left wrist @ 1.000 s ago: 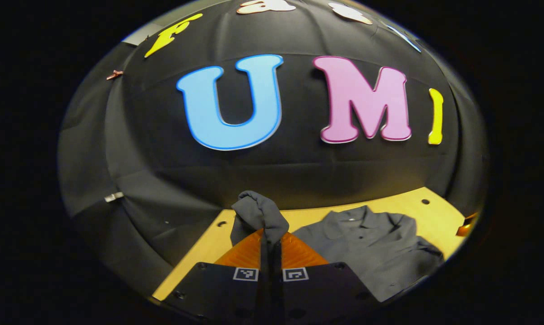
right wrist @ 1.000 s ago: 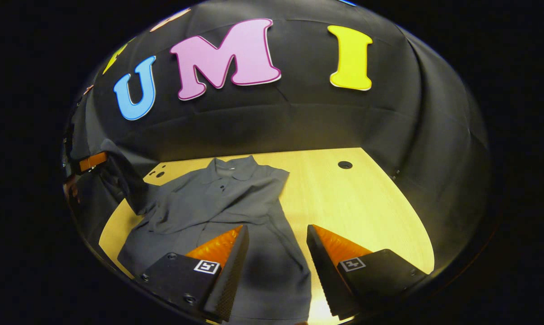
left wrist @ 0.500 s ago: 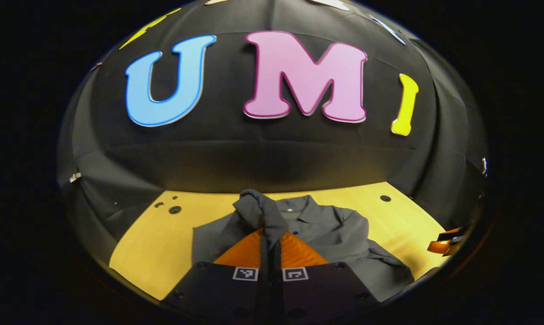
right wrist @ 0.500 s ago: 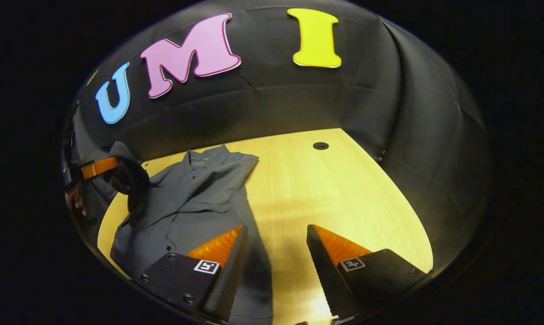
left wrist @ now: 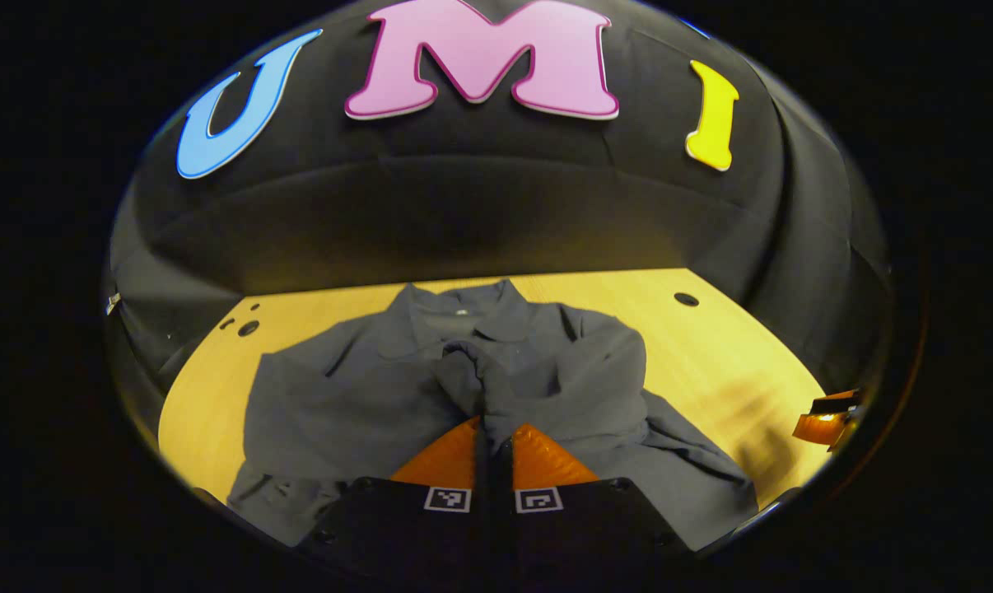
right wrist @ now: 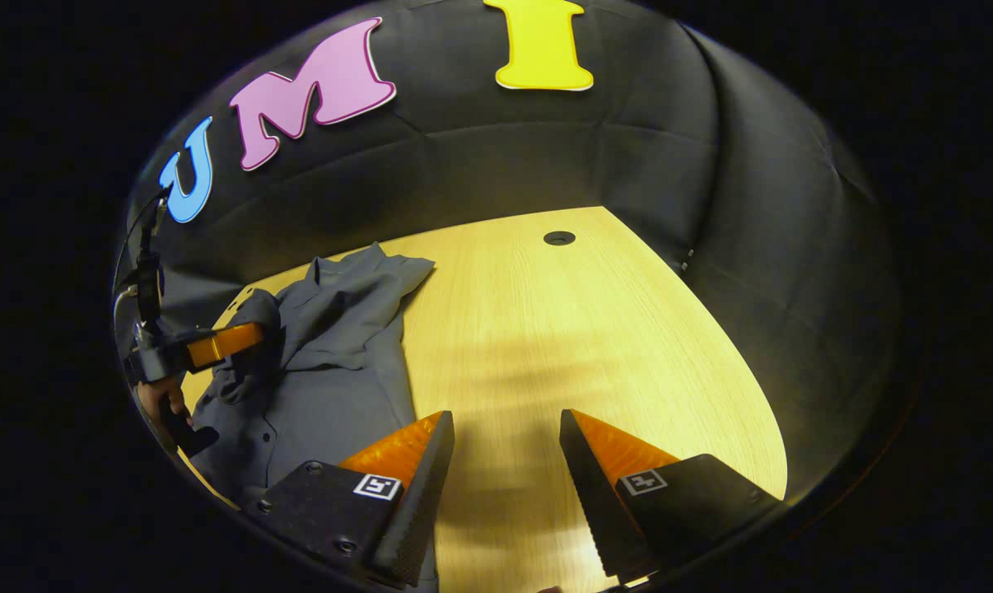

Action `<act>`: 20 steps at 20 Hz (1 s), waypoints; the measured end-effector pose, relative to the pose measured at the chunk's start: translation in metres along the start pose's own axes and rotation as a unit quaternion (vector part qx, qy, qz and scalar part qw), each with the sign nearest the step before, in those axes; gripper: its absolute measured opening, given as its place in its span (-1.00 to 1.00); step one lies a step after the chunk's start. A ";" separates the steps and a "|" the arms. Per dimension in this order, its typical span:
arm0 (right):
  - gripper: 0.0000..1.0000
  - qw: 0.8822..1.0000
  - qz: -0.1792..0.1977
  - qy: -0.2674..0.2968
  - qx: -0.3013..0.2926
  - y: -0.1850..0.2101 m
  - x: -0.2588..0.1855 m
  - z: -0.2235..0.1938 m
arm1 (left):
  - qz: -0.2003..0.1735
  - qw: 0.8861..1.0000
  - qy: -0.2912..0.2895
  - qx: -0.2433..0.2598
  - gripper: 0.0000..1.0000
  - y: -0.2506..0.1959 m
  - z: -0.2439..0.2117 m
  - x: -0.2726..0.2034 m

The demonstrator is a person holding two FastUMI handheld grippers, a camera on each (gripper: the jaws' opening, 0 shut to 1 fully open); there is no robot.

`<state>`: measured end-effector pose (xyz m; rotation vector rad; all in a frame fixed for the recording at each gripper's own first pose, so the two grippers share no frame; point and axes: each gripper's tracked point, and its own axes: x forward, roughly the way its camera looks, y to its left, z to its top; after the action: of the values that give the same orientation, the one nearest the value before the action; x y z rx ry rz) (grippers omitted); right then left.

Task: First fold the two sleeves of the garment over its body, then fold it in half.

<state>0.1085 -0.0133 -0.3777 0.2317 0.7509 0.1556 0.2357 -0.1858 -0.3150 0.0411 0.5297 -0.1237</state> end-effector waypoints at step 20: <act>0.61 1.000 0.007 0.007 -0.008 0.010 -0.007 -0.002 | -0.123 0.992 0.008 -0.019 0.70 -0.070 -0.030 -0.025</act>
<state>0.1014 -0.0045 -0.3719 0.2213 0.7627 0.1768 0.1900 -0.2500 -0.3283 -0.0616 0.5522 -0.3538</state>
